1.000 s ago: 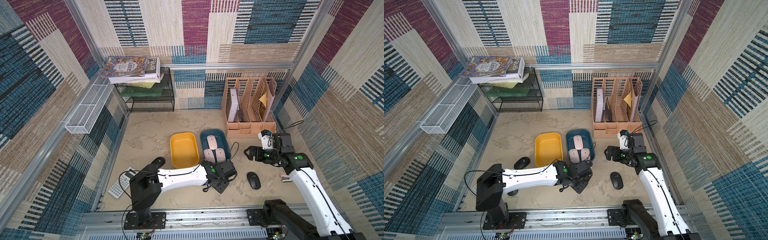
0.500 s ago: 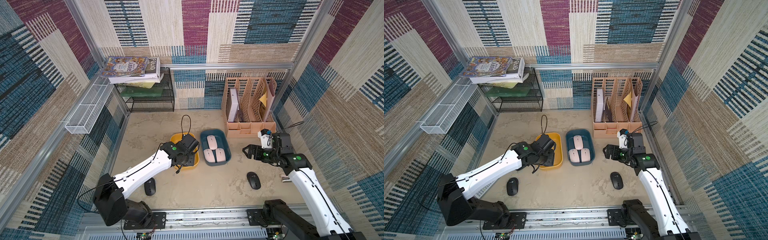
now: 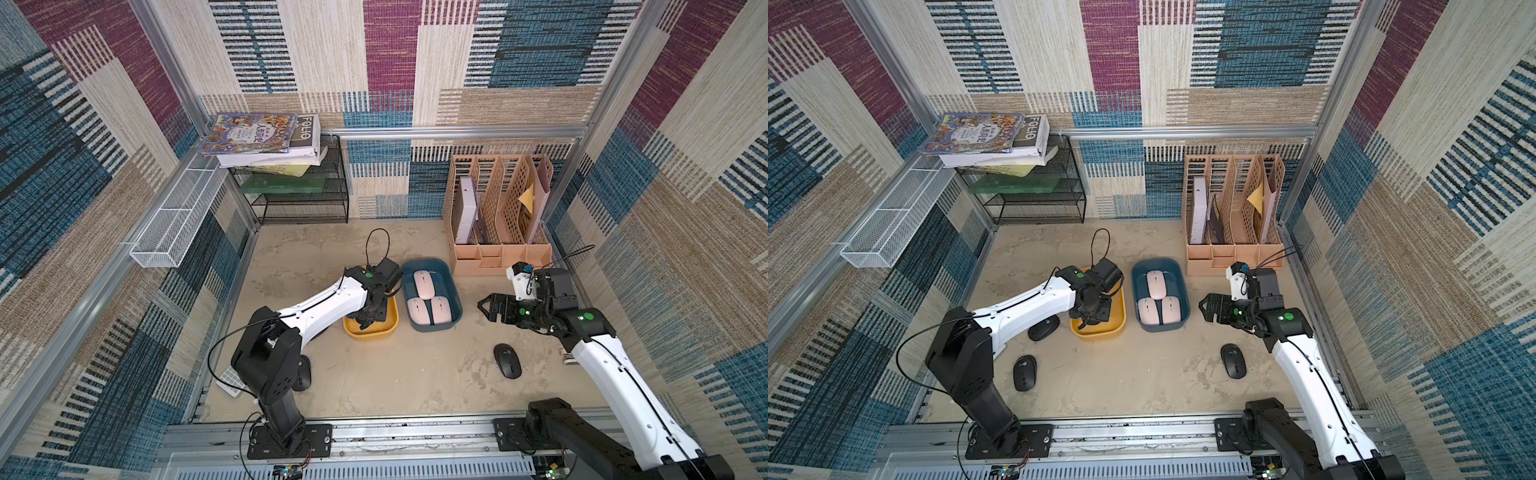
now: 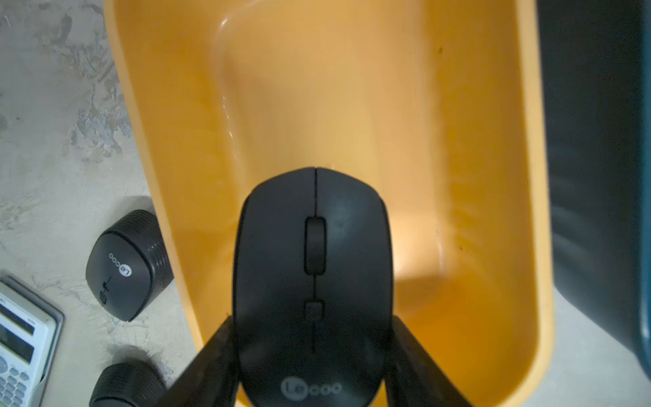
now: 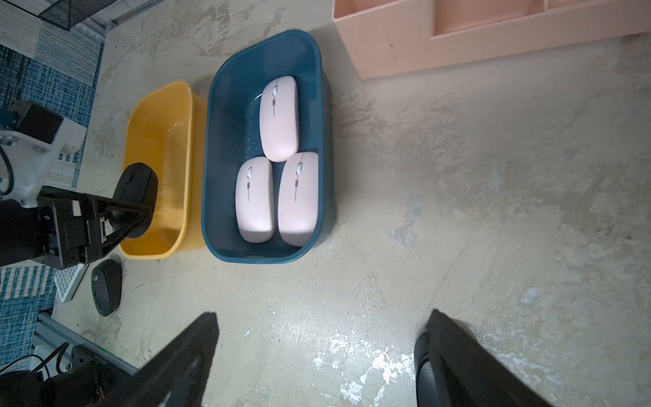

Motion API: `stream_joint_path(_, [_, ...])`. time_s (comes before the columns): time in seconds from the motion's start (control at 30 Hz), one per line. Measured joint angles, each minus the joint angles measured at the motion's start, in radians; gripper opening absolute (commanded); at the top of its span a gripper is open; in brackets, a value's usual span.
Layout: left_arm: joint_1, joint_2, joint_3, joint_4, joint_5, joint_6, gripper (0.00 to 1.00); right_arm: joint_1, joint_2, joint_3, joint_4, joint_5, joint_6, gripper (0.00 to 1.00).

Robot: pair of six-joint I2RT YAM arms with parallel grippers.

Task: Place the mice by color into the storage box
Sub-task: Place the mouse in the storage box.

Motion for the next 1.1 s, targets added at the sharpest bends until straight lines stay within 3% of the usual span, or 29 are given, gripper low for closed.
stream_joint_path(0.43, [0.01, 0.093, -0.01, 0.027, -0.049, -0.094, 0.59, 0.0, -0.001, -0.027, -0.001, -0.003, -0.028, 0.96])
stream_joint_path(0.57, [0.01, 0.122, -0.008, 0.042, -0.049, -0.11, 0.66, 0.0, 0.004, -0.031, -0.001, -0.004, -0.032, 0.96])
stream_joint_path(0.67, [0.01, 0.133, -0.009, 0.046, -0.053, -0.117, 0.76, 0.0, 0.004, -0.031, -0.001, -0.004, -0.038, 0.96])
stream_joint_path(0.8, [0.01, 0.131, -0.021, 0.049, -0.065, -0.132, 0.84, 0.0, 0.005, -0.032, -0.002, -0.003, -0.046, 0.96])
stream_joint_path(1.1, [-0.005, 0.016, 0.012, 0.047, -0.078, -0.134, 0.86, -0.008, 0.035, -0.041, -0.029, 0.072, -0.027, 0.96])
